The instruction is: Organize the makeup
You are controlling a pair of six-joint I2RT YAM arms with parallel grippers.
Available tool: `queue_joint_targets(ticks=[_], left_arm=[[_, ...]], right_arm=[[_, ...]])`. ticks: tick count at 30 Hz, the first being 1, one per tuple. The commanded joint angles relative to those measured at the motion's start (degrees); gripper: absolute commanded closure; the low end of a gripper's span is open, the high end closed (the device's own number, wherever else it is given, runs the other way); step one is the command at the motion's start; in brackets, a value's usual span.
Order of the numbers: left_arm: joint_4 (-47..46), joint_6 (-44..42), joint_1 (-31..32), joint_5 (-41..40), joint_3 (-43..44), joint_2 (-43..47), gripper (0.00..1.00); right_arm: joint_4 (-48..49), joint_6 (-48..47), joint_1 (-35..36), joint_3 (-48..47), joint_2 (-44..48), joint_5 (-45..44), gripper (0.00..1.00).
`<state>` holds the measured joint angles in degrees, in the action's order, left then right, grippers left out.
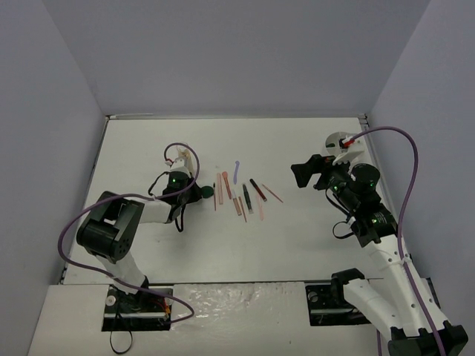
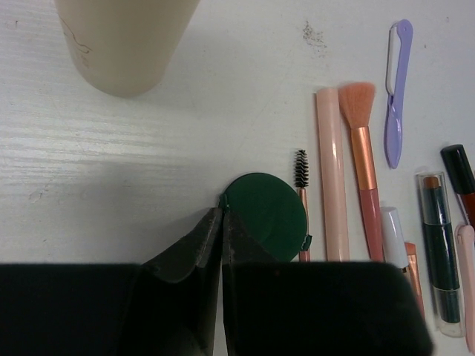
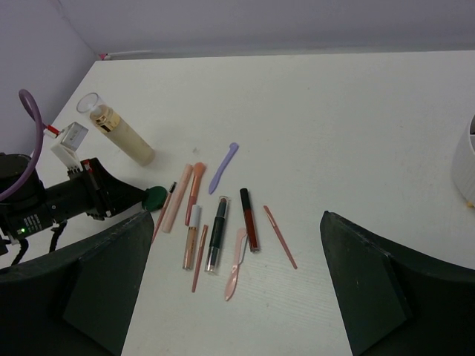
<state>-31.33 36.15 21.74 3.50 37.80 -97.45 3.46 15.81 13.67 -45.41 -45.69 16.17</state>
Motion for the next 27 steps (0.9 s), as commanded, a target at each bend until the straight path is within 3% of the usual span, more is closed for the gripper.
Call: queue_joint_targets(ticks=[1,14,27], left_arm=[[1.48,-0.97,0.70,0.28,1.14,1.16,1.00],[5.22,-5.14,1.37,1.55,-0.71,14.17,1.00],[9.22,-8.11,1.68,19.02,3.29,26.74,1.00]], right_arm=[[5.33,-0.52,0.48,-0.21,-0.03,1.93,0.08],[5.60,-0.17,0.75,-2.77,-2.60,11.60,0.10],[14.56,2.91,5.09,-6.45,-15.39,32.06,0.13]])
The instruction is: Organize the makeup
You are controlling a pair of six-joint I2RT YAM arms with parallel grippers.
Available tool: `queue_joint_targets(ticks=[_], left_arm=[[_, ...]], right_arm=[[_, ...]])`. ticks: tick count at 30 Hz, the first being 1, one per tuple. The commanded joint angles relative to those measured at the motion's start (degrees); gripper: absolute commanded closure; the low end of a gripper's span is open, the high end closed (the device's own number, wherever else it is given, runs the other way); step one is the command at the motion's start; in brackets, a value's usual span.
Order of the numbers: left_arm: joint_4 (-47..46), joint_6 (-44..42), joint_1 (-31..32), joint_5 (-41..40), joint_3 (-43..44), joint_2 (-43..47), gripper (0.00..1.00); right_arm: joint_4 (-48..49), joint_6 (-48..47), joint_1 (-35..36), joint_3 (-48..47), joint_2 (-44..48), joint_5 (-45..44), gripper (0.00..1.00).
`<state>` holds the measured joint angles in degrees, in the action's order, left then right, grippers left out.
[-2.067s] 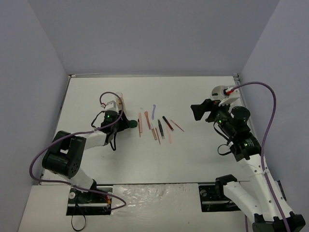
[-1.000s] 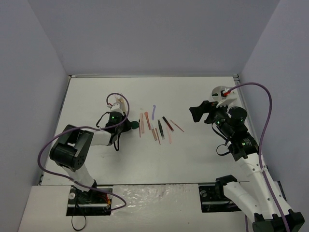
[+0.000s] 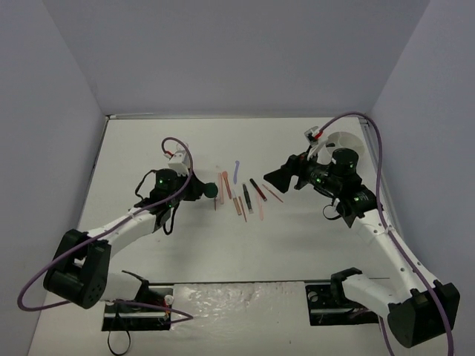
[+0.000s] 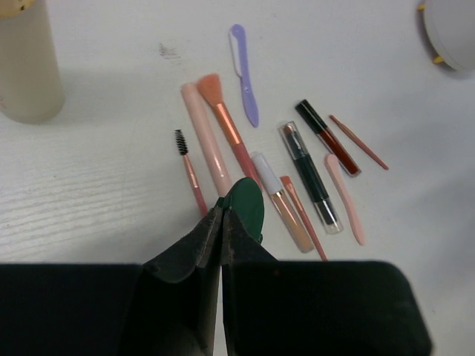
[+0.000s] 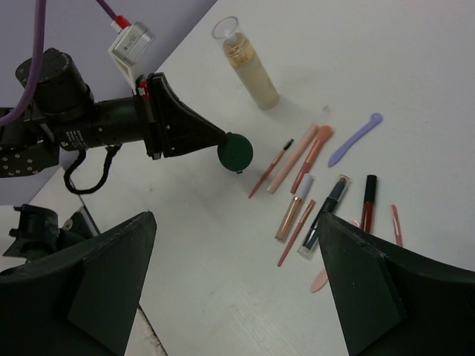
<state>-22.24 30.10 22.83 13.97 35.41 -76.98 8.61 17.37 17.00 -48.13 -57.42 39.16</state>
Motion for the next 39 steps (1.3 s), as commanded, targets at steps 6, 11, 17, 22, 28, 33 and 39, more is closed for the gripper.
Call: queue_joint_targets(ticks=[6,11,17,22,28,33,39], left_arm=[[5.62,-4.73,2.01,14.05,10.28,12.62,1.00],[9.90,-6.91,3.34,17.72,14.79,14.78,1.00],[13.29,-8.69,3.98,20.71,18.69,15.11,1.00],[13.59,-9.05,4.03,22.34,19.10,15.33,1.00],[13.55,-9.17,4.23,23.17,19.25,15.60,1.00],[13.47,-9.33,4.24,23.36,19.17,15.69,1.00],[13.68,-9.70,4.27,23.17,19.52,15.07,1.00]], right_arm=[[11.47,0.48,6.02,-6.79,-11.60,13.24,0.14],[12.93,-0.34,9.49,-9.61,-16.08,13.50,0.17],[13.04,-1.73,12.41,-13.69,-21.18,14.36,0.24],[13.47,-1.71,13.13,-15.60,-23.30,14.45,0.30],[14.10,-1.39,13.98,-16.22,-24.96,14.06,0.41],[14.31,-1.20,14.42,-16.27,-25.75,13.64,0.49],[14.48,-1.38,14.76,-16.03,-25.46,13.37,0.75]])
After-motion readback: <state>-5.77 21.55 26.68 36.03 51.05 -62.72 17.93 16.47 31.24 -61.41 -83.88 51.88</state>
